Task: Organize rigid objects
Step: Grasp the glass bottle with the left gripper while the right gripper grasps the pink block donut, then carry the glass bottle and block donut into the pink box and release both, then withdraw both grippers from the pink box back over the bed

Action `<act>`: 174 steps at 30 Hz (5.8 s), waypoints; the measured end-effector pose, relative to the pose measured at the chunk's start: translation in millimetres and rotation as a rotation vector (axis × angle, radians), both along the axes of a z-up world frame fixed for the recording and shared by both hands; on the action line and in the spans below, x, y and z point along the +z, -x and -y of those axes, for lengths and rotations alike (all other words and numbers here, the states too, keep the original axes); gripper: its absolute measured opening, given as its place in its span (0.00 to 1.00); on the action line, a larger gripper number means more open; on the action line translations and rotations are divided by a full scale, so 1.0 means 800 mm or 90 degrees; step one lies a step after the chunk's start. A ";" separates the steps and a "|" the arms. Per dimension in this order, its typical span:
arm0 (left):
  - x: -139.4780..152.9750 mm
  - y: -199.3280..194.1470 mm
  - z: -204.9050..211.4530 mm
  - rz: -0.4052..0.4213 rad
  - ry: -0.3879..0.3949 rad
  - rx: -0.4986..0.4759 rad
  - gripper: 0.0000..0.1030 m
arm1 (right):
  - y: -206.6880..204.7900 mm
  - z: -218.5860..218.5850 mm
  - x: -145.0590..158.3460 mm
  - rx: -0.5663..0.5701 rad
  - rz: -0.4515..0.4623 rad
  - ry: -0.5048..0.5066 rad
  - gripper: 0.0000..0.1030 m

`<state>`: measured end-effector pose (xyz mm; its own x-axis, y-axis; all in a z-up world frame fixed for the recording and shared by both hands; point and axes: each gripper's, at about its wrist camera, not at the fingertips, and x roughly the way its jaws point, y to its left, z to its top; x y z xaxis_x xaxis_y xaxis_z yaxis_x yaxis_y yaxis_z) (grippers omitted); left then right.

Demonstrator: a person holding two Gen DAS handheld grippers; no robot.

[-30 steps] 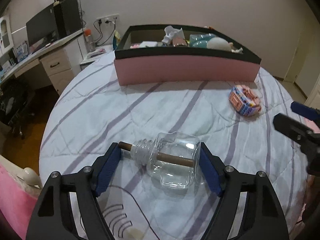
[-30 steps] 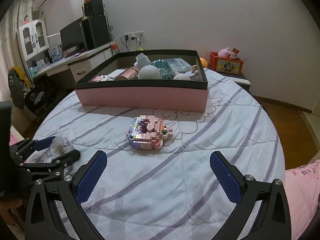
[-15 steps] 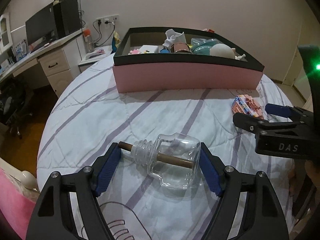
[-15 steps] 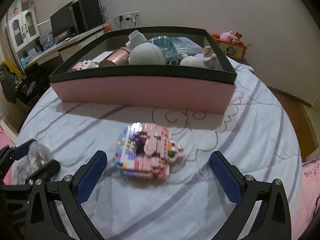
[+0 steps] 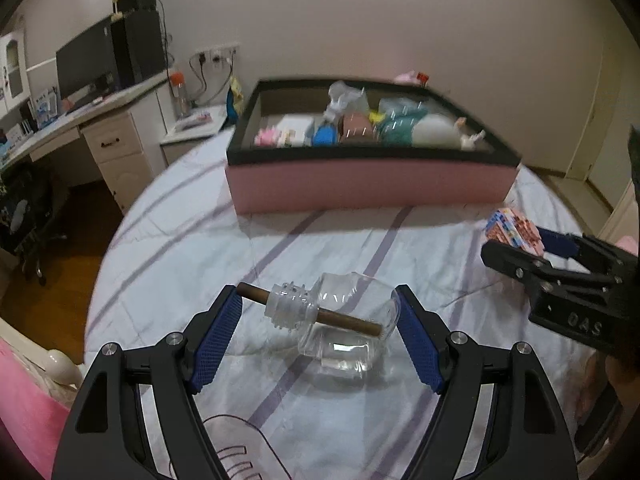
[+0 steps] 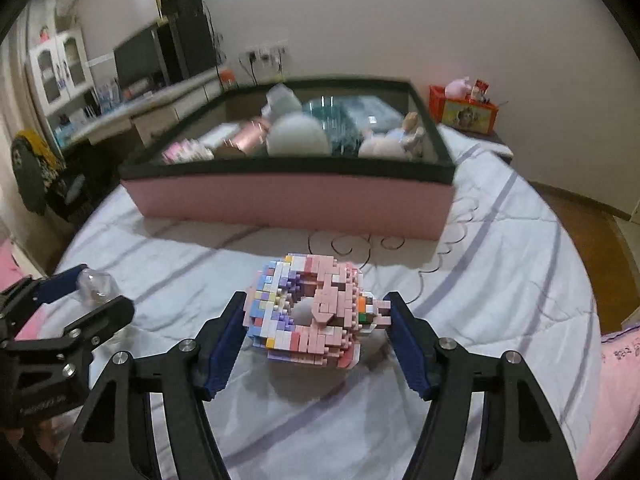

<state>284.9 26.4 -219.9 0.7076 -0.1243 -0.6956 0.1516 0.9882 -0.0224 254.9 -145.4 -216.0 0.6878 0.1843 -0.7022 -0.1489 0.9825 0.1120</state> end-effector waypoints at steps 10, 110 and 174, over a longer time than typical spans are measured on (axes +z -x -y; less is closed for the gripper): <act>0.093 0.069 0.021 0.168 0.024 -0.006 0.76 | 0.093 0.011 0.098 -0.001 0.191 -0.008 0.67; 0.042 -0.283 0.059 0.044 -0.115 0.010 0.83 | -0.232 -0.004 0.064 0.035 0.064 0.068 0.68; 0.137 -0.088 0.026 0.092 -0.048 0.017 1.00 | -0.056 0.009 0.143 0.041 0.109 0.052 0.82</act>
<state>355.2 5.8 -110.7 0.8030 -0.0556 -0.5933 0.1214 0.9900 0.0715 299.5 -152.3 -101.3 0.7876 0.1788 -0.5896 -0.2211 0.9753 0.0004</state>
